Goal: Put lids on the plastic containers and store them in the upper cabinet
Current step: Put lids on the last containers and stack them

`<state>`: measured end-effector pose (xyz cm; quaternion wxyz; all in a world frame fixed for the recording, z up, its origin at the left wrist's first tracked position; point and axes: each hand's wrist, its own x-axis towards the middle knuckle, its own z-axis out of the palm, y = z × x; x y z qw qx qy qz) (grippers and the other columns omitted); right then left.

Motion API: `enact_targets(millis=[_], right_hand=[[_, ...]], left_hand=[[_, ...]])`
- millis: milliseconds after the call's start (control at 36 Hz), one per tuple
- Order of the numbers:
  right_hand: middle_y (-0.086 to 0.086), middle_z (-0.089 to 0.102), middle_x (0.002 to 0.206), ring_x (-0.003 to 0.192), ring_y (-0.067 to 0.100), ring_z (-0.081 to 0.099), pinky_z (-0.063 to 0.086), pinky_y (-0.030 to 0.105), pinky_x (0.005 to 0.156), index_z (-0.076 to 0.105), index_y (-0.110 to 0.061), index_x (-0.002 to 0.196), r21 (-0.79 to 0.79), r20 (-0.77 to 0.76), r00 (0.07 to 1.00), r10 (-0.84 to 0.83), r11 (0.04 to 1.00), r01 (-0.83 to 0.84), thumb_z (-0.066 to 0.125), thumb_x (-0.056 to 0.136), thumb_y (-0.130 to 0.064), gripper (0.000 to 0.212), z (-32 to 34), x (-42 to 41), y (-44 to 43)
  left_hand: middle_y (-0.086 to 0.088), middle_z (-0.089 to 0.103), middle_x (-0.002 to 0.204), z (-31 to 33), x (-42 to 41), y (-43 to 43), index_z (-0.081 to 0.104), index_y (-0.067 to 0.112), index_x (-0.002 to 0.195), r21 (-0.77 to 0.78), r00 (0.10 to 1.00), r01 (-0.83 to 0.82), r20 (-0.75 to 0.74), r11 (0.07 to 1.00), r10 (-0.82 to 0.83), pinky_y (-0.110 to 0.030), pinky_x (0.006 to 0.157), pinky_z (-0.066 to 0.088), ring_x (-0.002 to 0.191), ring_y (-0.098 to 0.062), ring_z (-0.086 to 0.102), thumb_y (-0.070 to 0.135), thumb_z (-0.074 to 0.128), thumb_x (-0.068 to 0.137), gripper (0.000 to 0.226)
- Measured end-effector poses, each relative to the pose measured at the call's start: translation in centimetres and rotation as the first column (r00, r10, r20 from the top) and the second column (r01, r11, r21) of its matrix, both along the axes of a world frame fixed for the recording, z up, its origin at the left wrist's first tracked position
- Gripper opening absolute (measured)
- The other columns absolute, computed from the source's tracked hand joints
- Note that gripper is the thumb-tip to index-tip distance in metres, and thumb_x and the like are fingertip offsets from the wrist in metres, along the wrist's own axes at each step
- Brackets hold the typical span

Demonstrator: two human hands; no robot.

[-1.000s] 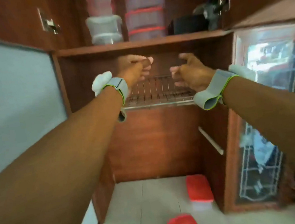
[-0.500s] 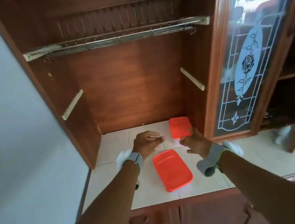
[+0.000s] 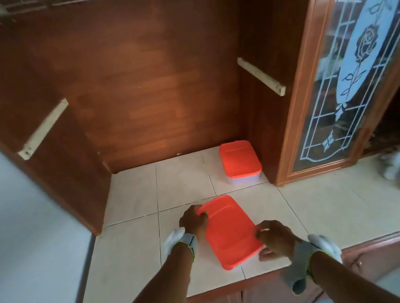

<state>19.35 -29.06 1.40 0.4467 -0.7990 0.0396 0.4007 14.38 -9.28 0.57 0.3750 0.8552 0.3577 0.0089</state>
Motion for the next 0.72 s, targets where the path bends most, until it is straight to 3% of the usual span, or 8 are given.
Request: enact_targets(millis=[111,195,250,334,389,501,584,723], right_hand=[[0.014,0.066,0.084,0.066,0.029,0.071,0.062,0.047,0.070,0.063,-0.015,0.094,0.048,0.037,0.997,-0.065,0.997,0.063,0.053,0.091,-0.003,0.016,0.6,1.2,0.4],[0.010,0.070,0.070,0.060,0.026,0.073,0.062,0.046,0.067,0.066,-0.010,0.096,0.136,0.107,0.990,-0.095,0.987,0.080,0.058,0.087,0.000,0.016,2.1,1.8,0.6],[0.001,0.069,0.059,0.053,0.022,0.070,0.062,0.045,0.066,0.067,-0.010,0.092,0.209,0.181,0.975,-0.132,0.973,0.093,0.061,0.085,-0.001,0.013,3.3,2.6,1.0],[-0.003,0.067,0.050,0.051,0.023,0.070,0.062,0.047,0.069,0.066,-0.013,0.082,0.323,0.238,0.935,-0.262,0.929,0.179,0.065,0.083,-0.002,0.010,4.7,4.8,2.6],[-0.002,0.068,0.054,0.052,0.025,0.070,0.062,0.049,0.069,0.066,-0.013,0.081,0.402,0.258,0.896,-0.363,0.883,0.242,0.069,0.082,-0.004,0.009,5.2,6.1,3.6],[0.012,0.070,0.092,0.065,0.027,0.072,0.061,0.047,0.076,0.067,-0.016,0.086,0.520,0.251,0.818,-0.518,0.785,0.338,0.070,0.082,-0.008,0.009,4.5,9.3,5.3],[0.028,0.062,0.110,0.077,0.031,0.067,0.061,0.039,0.072,0.064,0.003,0.107,0.625,0.176,0.770,-0.614,0.674,0.394,0.064,0.087,0.004,0.020,3.4,10.9,5.7],[0.023,0.064,0.100,0.076,0.025,0.064,0.061,0.029,0.063,0.066,0.000,0.104,0.695,0.076,0.684,-0.726,0.531,0.486,0.060,0.087,0.010,0.021,1.2,12.9,7.2]], left_hand=[[-0.008,0.069,0.126,0.1,1.2,1.0,0.067,0.018,0.125,-0.011,0.999,0.018,0.034,1.000,-0.018,-0.029,0.097,0.045,0.119,-0.027,0.061,0.025,0.047,0.098,0.034],[-0.013,0.076,0.105,0.6,2.3,3.0,0.078,0.016,0.107,-0.177,0.984,-0.036,0.166,0.984,0.066,-0.044,0.089,0.058,0.099,-0.029,0.072,0.032,0.057,0.087,0.033],[-0.016,0.076,0.097,2.0,3.8,4.5,0.078,0.010,0.105,-0.269,0.968,-0.024,0.236,0.963,0.091,-0.052,0.081,0.060,0.084,-0.028,0.072,0.017,0.060,0.093,0.022],[-0.012,0.070,0.090,5.3,7.9,6.5,0.075,0.006,0.110,-0.325,0.956,0.020,0.282,0.946,0.077,-0.043,0.070,0.063,0.075,-0.026,0.067,0.010,0.058,0.096,0.022],[-0.011,0.069,0.092,6.8,10.4,7.3,0.074,0.008,0.112,-0.289,0.956,0.049,0.290,0.956,0.039,-0.039,0.067,0.063,0.077,-0.025,0.066,0.013,0.058,0.096,0.023],[-0.018,0.074,0.106,7.7,16.3,8.6,0.075,0.011,0.110,-0.180,0.954,0.082,0.300,0.980,-0.025,-0.049,0.087,0.059,0.094,-0.030,0.071,0.019,0.059,0.095,0.023],[-0.016,0.073,0.116,8.0,20.2,9.0,0.075,0.012,0.113,-0.101,0.959,0.129,0.267,0.986,-0.098,-0.043,0.093,0.056,0.106,-0.029,0.070,0.022,0.061,0.094,0.026],[-0.015,0.073,0.115,7.0,25.4,9.3,0.074,0.009,0.115,-0.051,0.952,0.242,0.204,0.969,-0.227,-0.039,0.094,0.055,0.103,-0.031,0.070,0.022,0.059,0.096,0.027]])
